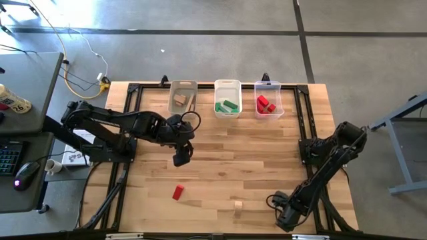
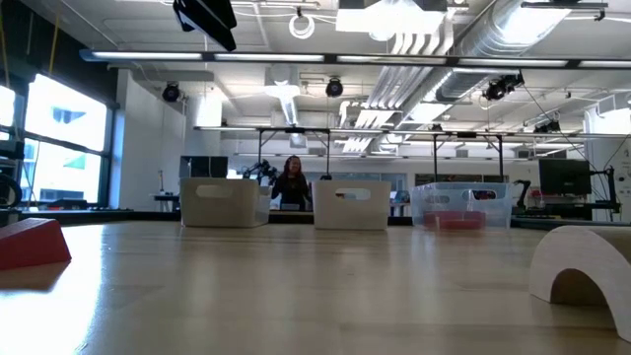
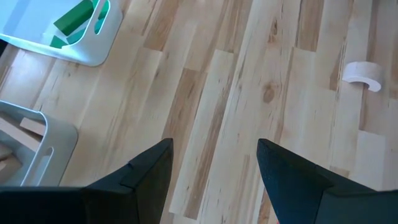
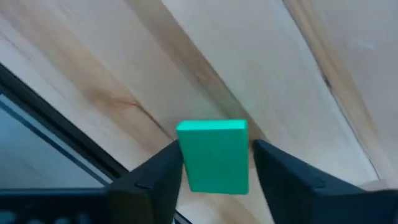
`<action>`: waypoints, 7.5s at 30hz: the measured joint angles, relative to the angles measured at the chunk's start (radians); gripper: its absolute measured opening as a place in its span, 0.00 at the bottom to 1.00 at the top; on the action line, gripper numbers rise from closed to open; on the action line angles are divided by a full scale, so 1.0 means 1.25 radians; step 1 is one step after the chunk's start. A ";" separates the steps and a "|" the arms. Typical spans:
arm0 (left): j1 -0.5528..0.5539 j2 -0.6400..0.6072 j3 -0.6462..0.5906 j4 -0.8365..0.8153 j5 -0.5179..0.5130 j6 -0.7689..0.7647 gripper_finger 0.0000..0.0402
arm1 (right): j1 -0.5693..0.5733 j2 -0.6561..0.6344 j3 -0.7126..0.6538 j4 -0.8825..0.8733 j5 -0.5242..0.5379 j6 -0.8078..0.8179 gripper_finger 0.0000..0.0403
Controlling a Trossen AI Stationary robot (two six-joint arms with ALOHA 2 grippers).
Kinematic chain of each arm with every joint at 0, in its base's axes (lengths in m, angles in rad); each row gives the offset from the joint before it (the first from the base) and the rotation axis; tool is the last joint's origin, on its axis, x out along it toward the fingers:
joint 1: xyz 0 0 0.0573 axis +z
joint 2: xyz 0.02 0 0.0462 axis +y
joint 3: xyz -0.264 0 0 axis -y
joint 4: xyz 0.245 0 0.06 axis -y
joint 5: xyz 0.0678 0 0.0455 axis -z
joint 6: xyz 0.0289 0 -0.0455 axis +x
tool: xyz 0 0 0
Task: Sort & place blocks by color
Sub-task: Put the green block into the white bin, then put the red triangular block into the transparent bin
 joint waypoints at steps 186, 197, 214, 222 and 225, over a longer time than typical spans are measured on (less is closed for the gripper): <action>-0.125 0.224 -0.295 0.378 0.051 -0.638 0.24 | -1.040 0.120 0.856 -0.566 0.183 -1.358 0.38; 0.038 0.114 -0.294 0.412 0.051 -0.450 0.24 | -1.041 0.119 0.948 -0.694 0.180 -1.419 0.38; 0.197 -0.114 -0.295 0.417 0.051 -0.300 0.25 | -1.042 -0.067 0.592 -0.584 0.125 -1.351 0.38; 0.257 -0.136 -0.295 0.516 0.116 -0.210 0.25 | -1.041 -0.193 0.455 -0.416 0.042 -1.275 0.38; 0.278 -0.135 -0.295 0.572 0.163 -0.177 0.25 | -1.041 -0.228 0.425 -0.363 0.028 -1.246 0.38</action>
